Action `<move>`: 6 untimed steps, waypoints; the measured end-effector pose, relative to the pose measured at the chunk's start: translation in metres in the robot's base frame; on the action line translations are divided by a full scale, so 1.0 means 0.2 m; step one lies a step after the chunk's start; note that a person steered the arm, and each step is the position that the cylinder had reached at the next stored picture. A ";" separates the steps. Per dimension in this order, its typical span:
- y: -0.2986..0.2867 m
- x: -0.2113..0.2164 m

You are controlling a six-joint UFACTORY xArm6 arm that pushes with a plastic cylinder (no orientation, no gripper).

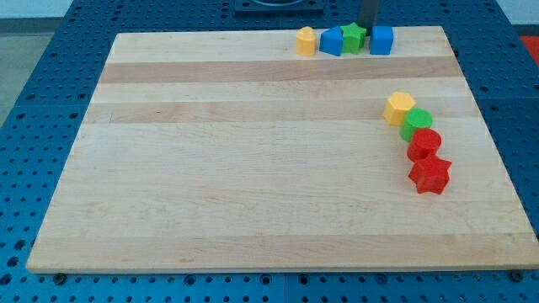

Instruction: Slide your arm towards the green circle

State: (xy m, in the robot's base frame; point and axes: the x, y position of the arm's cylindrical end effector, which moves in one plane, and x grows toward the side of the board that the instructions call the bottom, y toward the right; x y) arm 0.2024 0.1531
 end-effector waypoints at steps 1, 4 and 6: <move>-0.01 0.02; 0.15 -0.05; 0.96 0.02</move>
